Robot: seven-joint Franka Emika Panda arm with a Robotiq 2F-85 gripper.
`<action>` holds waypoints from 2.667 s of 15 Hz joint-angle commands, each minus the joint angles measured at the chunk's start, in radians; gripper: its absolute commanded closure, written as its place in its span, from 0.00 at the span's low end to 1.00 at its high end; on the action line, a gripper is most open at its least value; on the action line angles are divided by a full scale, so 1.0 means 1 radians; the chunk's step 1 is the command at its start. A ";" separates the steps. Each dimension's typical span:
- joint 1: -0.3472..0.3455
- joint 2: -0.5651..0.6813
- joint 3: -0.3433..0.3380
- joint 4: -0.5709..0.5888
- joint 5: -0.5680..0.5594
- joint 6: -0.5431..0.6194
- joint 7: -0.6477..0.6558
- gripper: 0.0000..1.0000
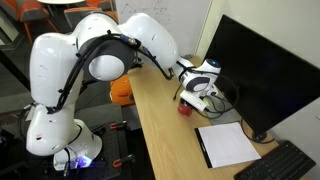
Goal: Move the cup towards you
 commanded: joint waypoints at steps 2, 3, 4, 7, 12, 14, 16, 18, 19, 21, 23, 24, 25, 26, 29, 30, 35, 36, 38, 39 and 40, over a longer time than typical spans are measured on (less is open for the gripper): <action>-0.020 -0.103 0.071 -0.081 -0.041 -0.019 -0.186 0.98; -0.015 -0.119 0.086 -0.102 -0.043 -0.012 -0.221 0.98; -0.010 -0.136 0.103 -0.125 -0.044 -0.008 -0.257 0.98; 0.010 -0.179 0.154 -0.209 -0.047 0.022 -0.355 0.98; 0.072 -0.235 0.194 -0.340 -0.122 0.054 -0.470 0.98; 0.098 -0.254 0.200 -0.388 -0.182 0.077 -0.490 0.98; 0.127 -0.267 0.197 -0.431 -0.270 0.119 -0.478 0.98; 0.147 -0.279 0.189 -0.469 -0.372 0.179 -0.462 0.98; 0.153 -0.286 0.186 -0.489 -0.421 0.221 -0.455 0.98; 0.154 -0.296 0.175 -0.529 -0.509 0.345 -0.441 0.98; 0.140 -0.314 0.171 -0.565 -0.526 0.442 -0.447 0.98; 0.130 -0.320 0.177 -0.580 -0.494 0.469 -0.468 0.98; 0.122 -0.318 0.180 -0.589 -0.465 0.489 -0.486 0.98; 0.111 -0.321 0.187 -0.601 -0.424 0.494 -0.512 0.98; 0.093 -0.326 0.197 -0.609 -0.315 0.480 -0.574 0.98; 0.078 -0.329 0.212 -0.608 -0.263 0.470 -0.601 0.68; 0.058 -0.371 0.247 -0.590 0.034 0.372 -0.699 0.38; 0.058 -0.394 0.251 -0.586 0.097 0.336 -0.713 0.31; 0.078 -0.465 0.219 -0.578 0.154 0.233 -0.671 0.16; 0.088 -0.505 0.199 -0.573 0.170 0.178 -0.642 0.08; 0.094 -0.545 0.179 -0.560 0.183 0.088 -0.616 0.01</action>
